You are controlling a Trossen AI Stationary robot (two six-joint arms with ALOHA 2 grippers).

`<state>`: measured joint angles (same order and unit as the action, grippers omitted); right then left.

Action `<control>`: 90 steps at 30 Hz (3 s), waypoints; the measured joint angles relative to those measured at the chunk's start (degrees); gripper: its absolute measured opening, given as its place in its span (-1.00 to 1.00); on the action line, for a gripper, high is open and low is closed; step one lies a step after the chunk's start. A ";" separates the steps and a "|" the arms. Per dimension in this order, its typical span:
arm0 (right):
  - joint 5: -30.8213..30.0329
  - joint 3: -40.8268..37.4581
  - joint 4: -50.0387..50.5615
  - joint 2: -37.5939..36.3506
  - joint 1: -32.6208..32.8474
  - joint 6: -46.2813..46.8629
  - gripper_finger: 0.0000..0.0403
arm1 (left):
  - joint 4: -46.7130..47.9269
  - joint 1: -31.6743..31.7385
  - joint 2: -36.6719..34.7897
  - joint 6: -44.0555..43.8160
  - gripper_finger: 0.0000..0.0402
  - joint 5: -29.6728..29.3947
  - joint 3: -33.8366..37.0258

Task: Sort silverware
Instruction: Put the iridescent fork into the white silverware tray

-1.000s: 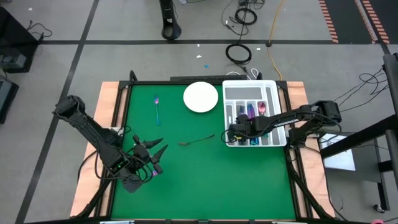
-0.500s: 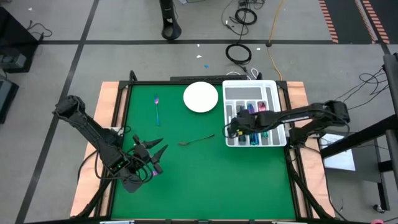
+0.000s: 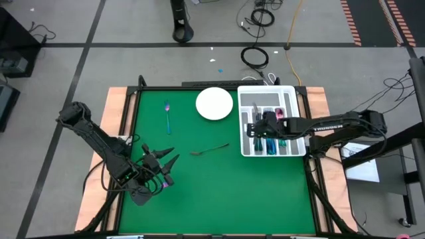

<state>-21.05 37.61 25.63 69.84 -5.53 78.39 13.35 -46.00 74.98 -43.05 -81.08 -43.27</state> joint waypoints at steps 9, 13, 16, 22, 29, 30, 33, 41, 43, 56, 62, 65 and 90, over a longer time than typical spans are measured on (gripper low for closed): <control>0.06 -8.93 -12.94 0.02 2.97 10.50 -1.00 | -0.01 0.00 0.00 0.00 -0.21 0.29 0.00; -0.23 -10.01 -13.29 0.02 3.78 12.66 -1.00 | 0.02 0.02 0.00 0.00 -0.21 0.31 0.00; -0.42 -10.04 -13.47 0.02 3.77 12.67 -1.00 | 0.02 0.00 0.00 0.00 -0.21 0.31 0.00; 2.00 -10.04 -8.92 0.04 2.75 10.42 -1.00 | 0.02 0.00 0.00 0.00 -0.21 0.33 0.00; 6.37 -10.04 -8.58 0.07 -0.80 5.26 -1.00 | 0.02 0.00 0.00 0.00 -0.21 0.33 0.00; 6.42 -10.04 -8.80 0.07 -0.99 5.09 -1.00 | 0.02 0.00 0.00 0.00 -0.21 0.33 0.00; 6.42 -10.04 -8.71 0.11 -1.17 5.46 -1.00 | 0.00 0.00 0.00 -0.05 -0.21 0.33 0.00; 6.39 -10.04 -8.63 0.11 -1.13 4.85 -0.96 | 0.02 0.00 0.00 -0.04 -0.21 0.33 0.00; 6.45 -10.04 -8.26 0.11 -1.13 4.51 -0.92 | 0.00 0.00 0.00 -0.02 -0.21 0.33 0.00; 6.20 -10.03 -6.44 -0.92 -1.37 0.11 -0.48 | 0.04 0.00 0.00 0.31 -0.21 1.40 0.00; 5.63 -5.97 -6.46 -4.82 -1.52 -6.60 -0.38 | 0.04 0.00 0.00 0.32 -0.21 1.39 0.00; 4.36 -2.05 -6.64 -6.04 -1.50 -11.27 -0.39 | 0.04 0.01 0.00 0.31 -0.21 1.38 0.00; 21.22 28.72 -18.36 27.28 0.66 -57.24 -0.41 | -1.34 1.86 -0.01 -2.62 -0.21 7.77 -0.02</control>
<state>0.16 66.33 7.27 97.12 -4.87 21.15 12.01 -44.14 74.97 -45.67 -73.31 -43.29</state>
